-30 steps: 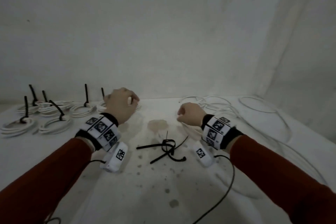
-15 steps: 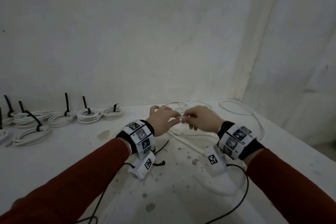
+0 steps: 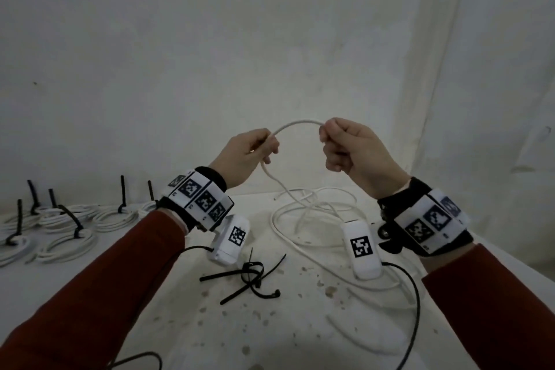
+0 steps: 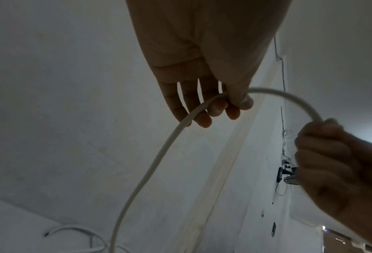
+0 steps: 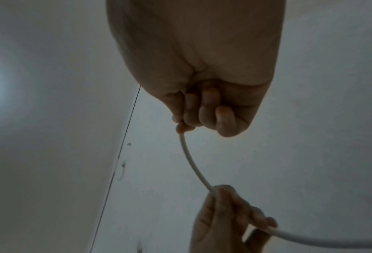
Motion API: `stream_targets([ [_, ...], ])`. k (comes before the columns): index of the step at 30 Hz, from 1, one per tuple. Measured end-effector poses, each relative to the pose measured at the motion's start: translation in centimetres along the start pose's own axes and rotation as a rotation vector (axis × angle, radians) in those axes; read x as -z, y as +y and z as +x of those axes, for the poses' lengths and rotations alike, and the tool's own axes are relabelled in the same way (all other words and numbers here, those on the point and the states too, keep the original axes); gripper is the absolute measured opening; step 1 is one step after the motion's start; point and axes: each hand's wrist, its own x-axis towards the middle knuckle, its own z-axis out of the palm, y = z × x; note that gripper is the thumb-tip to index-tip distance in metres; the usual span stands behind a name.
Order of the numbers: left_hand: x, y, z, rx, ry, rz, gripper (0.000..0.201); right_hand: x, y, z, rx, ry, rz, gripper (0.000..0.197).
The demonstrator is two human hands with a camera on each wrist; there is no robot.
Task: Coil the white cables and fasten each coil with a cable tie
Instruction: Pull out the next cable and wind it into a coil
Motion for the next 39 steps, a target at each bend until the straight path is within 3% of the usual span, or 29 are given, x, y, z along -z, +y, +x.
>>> stream_targets([
  [5,-1.7,-1.7,-1.2,0.173,-0.006,-0.127,0.027,-0.4,-1.6,0.5,0.138,0.082,0.377,0.03],
  [7,-2.1,-1.7,-1.5,0.24,0.047,-0.209,0.028,-0.3,-1.0,0.7,0.18,0.109,0.371,0.028],
  [10,-1.5,-1.0,-1.4,0.31,0.194,-0.32,0.028,-0.2,1.8,0.7,0.132,0.093,0.058,0.019],
  [13,-0.3,-0.3,-1.4,0.328,0.313,-0.334,0.028,0.6,6.8,0.0,-0.151,0.042,-0.412,0.066],
  [15,0.6,-0.1,-1.5,0.344,0.376,-0.344,0.029,1.1,10.4,-1.1,-0.338,-0.056,-0.797,0.075],
  [18,2.1,-0.2,-1.8,0.363,0.451,-0.429,0.03,1.7,14.0,-2.5,-0.469,-0.222,-1.106,0.07],
  [21,3.8,-0.5,-2.0,0.365,0.556,-0.519,0.031,2.2,14.6,-2.7,-0.475,-0.174,-1.111,0.063],
  [22,4.5,-0.6,-2.1,0.363,0.59,-0.547,0.031,2.5,14.6,-2.6,-0.484,-0.168,-1.127,0.054],
  [25,6.7,-1.2,-2.7,0.353,0.659,-0.587,0.032,3.4,14.4,-2.8,-0.557,-0.335,-1.149,0.01],
  [26,7.4,-1.4,-3.1,0.353,0.666,-0.58,0.032,3.8,14.1,-2.9,-0.559,-0.353,-1.124,0.007],
  [30,9.5,-3.1,-5.6,0.44,0.67,-0.533,0.033,5.5,11.4,-1.8,-0.382,-0.109,-1.171,0.017],
  [34,10.5,-5.4,-8.9,0.705,0.613,-0.468,0.035,5.4,7.8,0.4,-0.079,0.214,-1.087,0.018],
  [39,11.7,-7.2,-12.0,1.015,0.456,-0.266,0.05,3.2,3.1,3.8,0.277,0.372,-0.985,0.015],
])
